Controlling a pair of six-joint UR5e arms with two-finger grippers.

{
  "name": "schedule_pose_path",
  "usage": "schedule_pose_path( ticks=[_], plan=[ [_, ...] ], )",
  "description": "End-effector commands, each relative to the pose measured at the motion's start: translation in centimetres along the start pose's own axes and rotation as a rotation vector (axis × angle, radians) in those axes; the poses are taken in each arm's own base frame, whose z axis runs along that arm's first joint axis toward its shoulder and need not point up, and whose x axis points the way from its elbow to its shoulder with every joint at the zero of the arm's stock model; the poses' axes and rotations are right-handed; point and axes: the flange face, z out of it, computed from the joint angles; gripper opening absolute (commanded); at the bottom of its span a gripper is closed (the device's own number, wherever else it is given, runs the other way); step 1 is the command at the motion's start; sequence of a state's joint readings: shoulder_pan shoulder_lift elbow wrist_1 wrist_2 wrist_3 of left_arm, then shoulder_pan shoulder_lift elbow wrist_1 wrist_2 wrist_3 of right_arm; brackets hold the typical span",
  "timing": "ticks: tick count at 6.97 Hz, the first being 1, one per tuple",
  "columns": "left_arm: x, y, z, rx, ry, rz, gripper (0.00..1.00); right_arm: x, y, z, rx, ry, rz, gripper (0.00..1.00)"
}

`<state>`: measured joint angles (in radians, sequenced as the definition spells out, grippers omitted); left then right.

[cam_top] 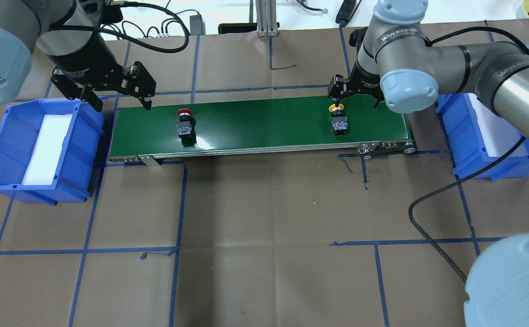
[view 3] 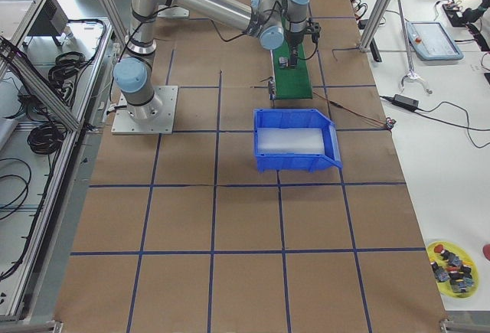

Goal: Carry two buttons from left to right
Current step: 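Raise the left gripper while the right gripper reaches down to the yellow button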

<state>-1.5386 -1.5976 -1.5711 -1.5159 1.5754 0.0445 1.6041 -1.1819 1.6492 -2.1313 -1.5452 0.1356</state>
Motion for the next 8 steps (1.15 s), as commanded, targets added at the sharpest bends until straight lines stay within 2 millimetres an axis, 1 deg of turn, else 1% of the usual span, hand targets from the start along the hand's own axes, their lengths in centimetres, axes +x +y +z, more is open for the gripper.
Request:
schedule_pose_path(
  ticks=[1, 2, 3, 4, 5, 6, 7, 8],
  plan=[
    [0.0, 0.0, -0.1, 0.003, 0.0, 0.0, 1.0, 0.0, 0.1, 1.4, -0.024, 0.004, 0.013, 1.0],
    [0.0, 0.1, -0.2, 0.006, -0.002, 0.0, 1.0, 0.1, 0.1, 2.0, -0.036, 0.008, 0.014, 1.0],
    [0.0, 0.1, -0.3, 0.007, -0.002, -0.003, 1.0, 0.1, 0.0, 3.5, -0.061, 0.016, 0.013, 1.0],
    [0.0, -0.1, -0.3, 0.007, -0.002, -0.003, 1.0, 0.2, -0.1, 4.3, -0.069, 0.022, 0.014, 0.96],
    [-0.1, -0.1, -0.4, 0.009, -0.002, -0.015, 1.0, 0.2, 0.0, 4.4, -0.076, 0.026, 0.01, 0.55],
    [-0.1, -0.1, -0.4, 0.007, 0.0, -0.021, 1.0, 0.2, -0.2, 3.9, -0.073, 0.02, 0.002, 0.19],
    [-0.1, -0.1, -0.3, 0.006, 0.0, -0.04, 1.0, 0.2, -0.3, 3.4, -0.063, 0.022, 0.0, 0.06],
    [-0.1, -0.1, -0.4, 0.006, 0.001, -0.054, 1.0, 0.4, -0.2, 1.9, -0.043, 0.024, -0.002, 0.04]
  ],
)
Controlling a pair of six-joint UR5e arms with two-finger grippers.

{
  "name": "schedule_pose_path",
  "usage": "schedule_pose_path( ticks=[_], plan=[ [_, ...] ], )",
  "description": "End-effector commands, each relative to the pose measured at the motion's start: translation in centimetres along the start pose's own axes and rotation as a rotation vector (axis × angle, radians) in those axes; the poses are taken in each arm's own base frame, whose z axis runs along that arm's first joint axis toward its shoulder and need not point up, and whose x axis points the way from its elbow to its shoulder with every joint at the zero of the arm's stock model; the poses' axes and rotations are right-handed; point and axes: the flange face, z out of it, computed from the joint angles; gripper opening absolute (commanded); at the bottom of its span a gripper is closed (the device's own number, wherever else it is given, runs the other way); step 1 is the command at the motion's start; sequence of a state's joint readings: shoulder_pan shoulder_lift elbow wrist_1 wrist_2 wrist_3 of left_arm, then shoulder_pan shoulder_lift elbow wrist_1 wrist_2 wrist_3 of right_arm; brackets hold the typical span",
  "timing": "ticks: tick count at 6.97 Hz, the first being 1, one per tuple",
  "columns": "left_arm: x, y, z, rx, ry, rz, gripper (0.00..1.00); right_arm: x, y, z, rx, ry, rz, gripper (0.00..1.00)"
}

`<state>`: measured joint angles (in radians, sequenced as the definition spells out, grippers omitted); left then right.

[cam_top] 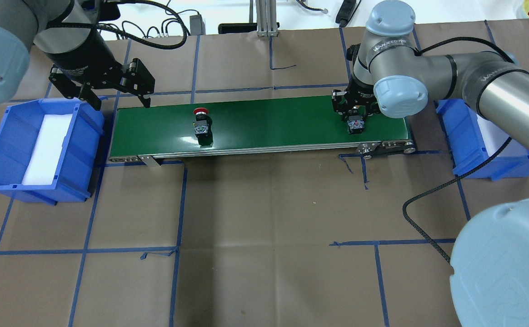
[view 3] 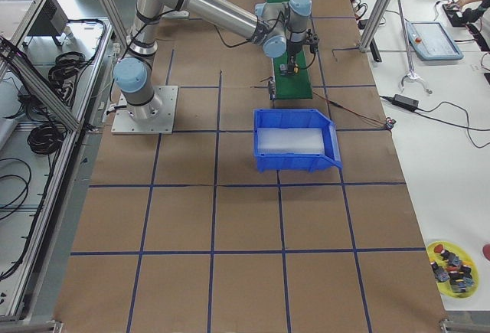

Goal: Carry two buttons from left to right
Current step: 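Raise the left gripper while the right gripper reaches down to the yellow button, then lift the yellow button with the right gripper into the far blue bin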

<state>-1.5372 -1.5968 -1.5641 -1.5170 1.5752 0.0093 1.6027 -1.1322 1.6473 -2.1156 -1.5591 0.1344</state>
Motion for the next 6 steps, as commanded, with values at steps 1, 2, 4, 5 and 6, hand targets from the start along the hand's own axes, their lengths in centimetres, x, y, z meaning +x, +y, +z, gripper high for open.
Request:
schedule_pose_path(
  ticks=[1, 2, 4, 5, 6],
  plan=[
    [0.1, 0.0, -0.2, 0.001, 0.004, -0.041, 1.0, 0.5, 0.3, -3.4, 0.05, -0.002, 0.003, 0.03],
    [0.1, 0.0, -0.2, 0.001, 0.004, -0.043, 1.0, 1.8, 0.4, -7.5, 0.109, -0.009, 0.02, 0.02],
    [0.0, 0.0, -0.2, 0.002, 0.001, -0.043, 1.0, 11.4, -0.7, -15.3, 0.139, 0.006, 0.038, 0.03],
    [0.0, -0.1, -0.2, 0.001, 0.001, -0.043, 1.0, 18.7, -1.7, -17.4, 0.124, 0.023, -0.002, 0.03],
    [0.0, -0.1, -0.3, 0.004, 0.003, -0.043, 1.0, 25.9, -2.3, -18.0, 0.12, 0.036, -0.041, 0.02]
  ],
)
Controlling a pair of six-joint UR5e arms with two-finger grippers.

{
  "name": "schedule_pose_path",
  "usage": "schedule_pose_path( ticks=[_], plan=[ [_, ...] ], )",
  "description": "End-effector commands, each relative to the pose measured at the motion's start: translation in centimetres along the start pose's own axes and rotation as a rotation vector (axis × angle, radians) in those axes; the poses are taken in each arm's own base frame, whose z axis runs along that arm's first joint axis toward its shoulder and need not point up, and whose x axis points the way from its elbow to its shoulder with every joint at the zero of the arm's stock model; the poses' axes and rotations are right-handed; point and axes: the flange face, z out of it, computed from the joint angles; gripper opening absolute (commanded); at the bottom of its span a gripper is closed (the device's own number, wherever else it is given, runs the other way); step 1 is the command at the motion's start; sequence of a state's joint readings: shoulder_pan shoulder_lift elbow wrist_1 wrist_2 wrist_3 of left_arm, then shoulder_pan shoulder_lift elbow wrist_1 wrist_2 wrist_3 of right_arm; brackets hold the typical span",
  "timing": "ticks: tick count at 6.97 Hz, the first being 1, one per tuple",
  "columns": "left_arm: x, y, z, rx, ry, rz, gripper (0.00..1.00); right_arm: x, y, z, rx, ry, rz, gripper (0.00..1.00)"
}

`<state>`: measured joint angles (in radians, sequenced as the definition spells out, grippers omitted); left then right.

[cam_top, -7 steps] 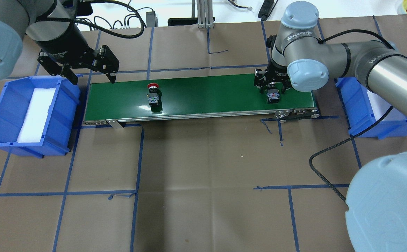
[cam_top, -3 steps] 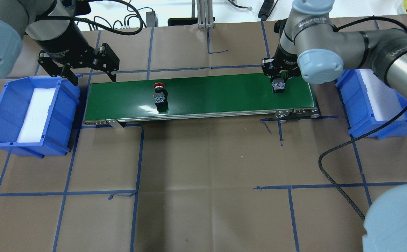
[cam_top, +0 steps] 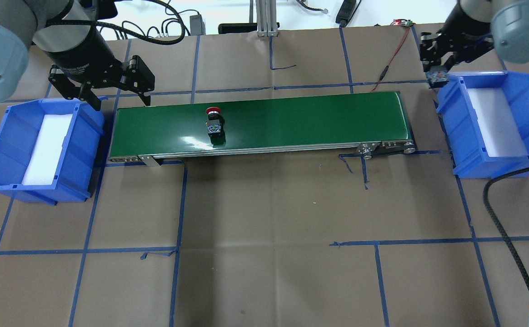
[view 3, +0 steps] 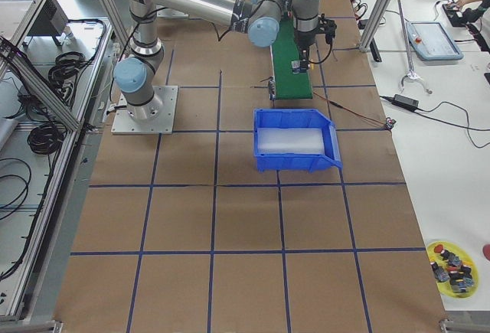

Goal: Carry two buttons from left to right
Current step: 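Lift the yellow button with the right gripper into the far blue bin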

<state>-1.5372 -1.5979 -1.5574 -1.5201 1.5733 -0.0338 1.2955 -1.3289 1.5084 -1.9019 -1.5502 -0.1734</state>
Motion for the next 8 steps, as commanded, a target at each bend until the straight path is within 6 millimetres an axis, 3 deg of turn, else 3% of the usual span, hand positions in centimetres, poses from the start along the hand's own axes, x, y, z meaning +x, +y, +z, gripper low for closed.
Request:
schedule_pose_path(
  ticks=[1, 2, 5, 6, 8],
  plan=[
    [0.0, 0.0, 0.1, -0.002, 0.001, 0.0, 1.0, 11.8, -0.1, -0.6, -0.011, 0.017, -0.097, 0.02],
    [0.0, 0.0, 0.1, -0.002, 0.001, 0.0, 1.0, 15.2, 0.1, 2.2, -0.048, 0.005, -0.093, 0.02],
    [0.0, 0.0, 0.0, 0.001, 0.001, 0.0, 1.0, 15.6, 1.6, 11.7, -0.038, 0.012, -0.091, 0.02],
    [0.0, 0.0, 0.0, 0.003, 0.001, 0.0, 1.0, 15.4, 2.6, 13.5, -0.056, 0.004, -0.088, 0.02],
    [0.0, 0.0, 0.0, 0.003, 0.003, 0.0, 1.0, 17.8, 4.6, 15.7, -0.103, -0.014, -0.042, 0.02]
  ],
)
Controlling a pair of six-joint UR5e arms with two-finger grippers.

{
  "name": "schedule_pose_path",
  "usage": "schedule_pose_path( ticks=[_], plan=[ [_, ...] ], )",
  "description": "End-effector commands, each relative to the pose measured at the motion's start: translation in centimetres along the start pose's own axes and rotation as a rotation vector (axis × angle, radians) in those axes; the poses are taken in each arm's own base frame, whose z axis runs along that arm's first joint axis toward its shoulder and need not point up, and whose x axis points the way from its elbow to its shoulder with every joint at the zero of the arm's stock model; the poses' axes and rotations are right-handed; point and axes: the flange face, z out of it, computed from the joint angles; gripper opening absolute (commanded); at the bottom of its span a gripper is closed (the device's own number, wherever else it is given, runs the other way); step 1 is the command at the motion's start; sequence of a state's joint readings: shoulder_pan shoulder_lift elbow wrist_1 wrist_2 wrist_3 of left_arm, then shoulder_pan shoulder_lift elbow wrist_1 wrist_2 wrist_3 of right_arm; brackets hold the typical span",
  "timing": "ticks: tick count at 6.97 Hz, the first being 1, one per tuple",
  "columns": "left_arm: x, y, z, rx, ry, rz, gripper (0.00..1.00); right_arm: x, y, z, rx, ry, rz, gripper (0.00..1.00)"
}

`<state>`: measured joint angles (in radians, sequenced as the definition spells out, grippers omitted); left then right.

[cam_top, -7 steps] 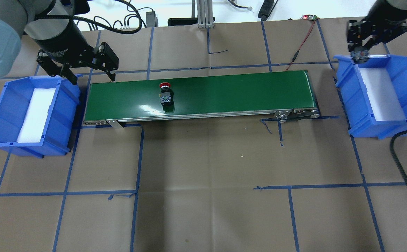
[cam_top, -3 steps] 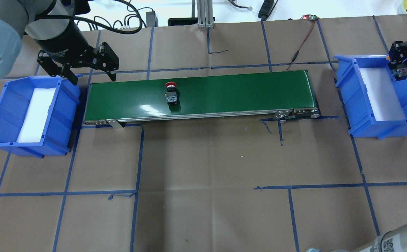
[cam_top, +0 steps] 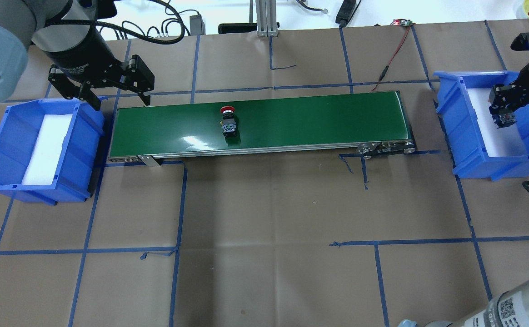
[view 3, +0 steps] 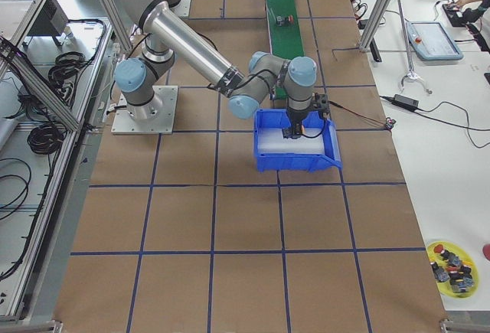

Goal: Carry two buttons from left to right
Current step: 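Lift the yellow button with the right gripper into the far blue bin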

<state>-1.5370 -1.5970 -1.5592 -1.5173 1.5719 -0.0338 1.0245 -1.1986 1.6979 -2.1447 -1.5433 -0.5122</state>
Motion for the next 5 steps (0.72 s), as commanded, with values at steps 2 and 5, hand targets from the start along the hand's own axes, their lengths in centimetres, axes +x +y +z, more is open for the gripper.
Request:
schedule_pose_path(
  ticks=[2, 5],
  plan=[
    [0.0, 0.0, 0.0, 0.001, 0.001, 0.0, 1.0, 1.3, 2.3, 3.6, -0.064, -0.029, 0.038, 0.03],
    [0.0, 0.0, -0.1, 0.002, 0.004, 0.0, 1.0, 0.7, 3.5, 4.5, -0.092, -0.033, 0.044, 0.03]
  ],
)
